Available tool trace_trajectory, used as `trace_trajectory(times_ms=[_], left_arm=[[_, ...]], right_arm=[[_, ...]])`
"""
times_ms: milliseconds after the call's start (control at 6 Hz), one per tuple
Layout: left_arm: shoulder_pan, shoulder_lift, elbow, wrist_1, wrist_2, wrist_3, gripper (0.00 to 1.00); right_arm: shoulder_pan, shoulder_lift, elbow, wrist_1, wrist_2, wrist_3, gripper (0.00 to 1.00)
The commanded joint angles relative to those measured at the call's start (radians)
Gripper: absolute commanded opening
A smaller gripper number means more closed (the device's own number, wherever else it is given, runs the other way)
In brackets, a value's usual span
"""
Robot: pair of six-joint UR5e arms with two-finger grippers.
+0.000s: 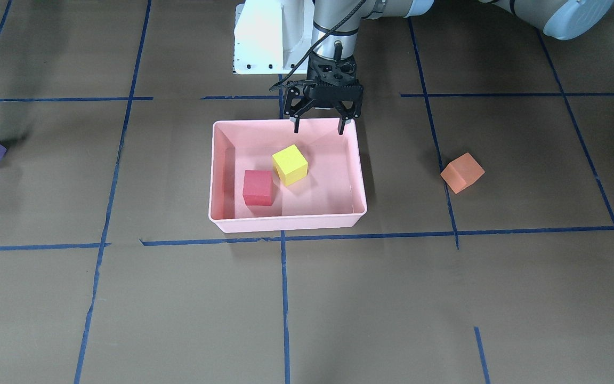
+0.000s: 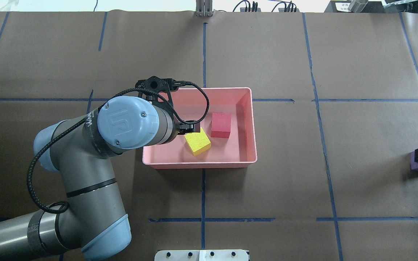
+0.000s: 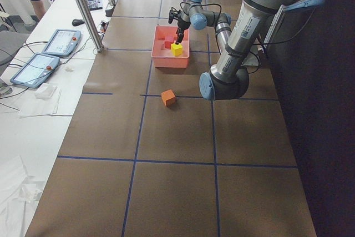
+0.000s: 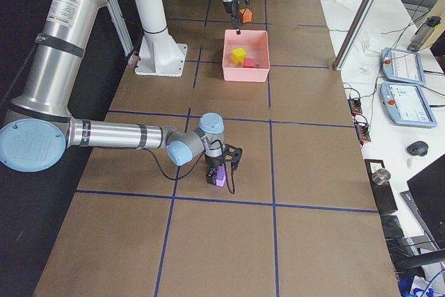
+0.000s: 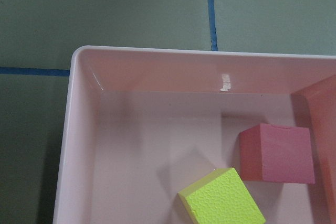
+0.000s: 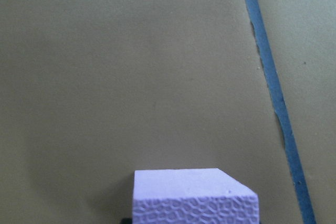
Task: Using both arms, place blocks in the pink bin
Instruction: 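Grasp the purple cube with the right gripper while the left gripper hovers over the bin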
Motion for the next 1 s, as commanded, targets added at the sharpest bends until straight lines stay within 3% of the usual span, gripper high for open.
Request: trace_trajectory(times_ms=[0,167,500,667,833], left_arm=[[-0.002,0.004,-0.008,0.006,-0.007,0.041,1.0],[-0.009,0.003,-0.028,0.062,-0.013,0.142,1.0],[-0.15,0.056,-0.044,0.116,-0.222,0.413,1.0],[-0.235,0.104,-0.044,0.11,-0.321,0.595,1.0],[-0.309,0.151,-0.04,0.104,-0.382,0.715,1.0]], right_arm=[[-0.005,0.014,0.043,-0.002,0.001,-0.007,0.34],[-0.005,0.073,0.067,-0.014,0.01,-0.008,0.34],[-0.002,0.226,0.088,-0.125,0.078,-0.008,0.34],[-0.003,0.323,0.133,-0.266,0.08,-0.008,0.34],[-0.003,0.48,0.16,-0.489,0.078,-0.007,0.34]])
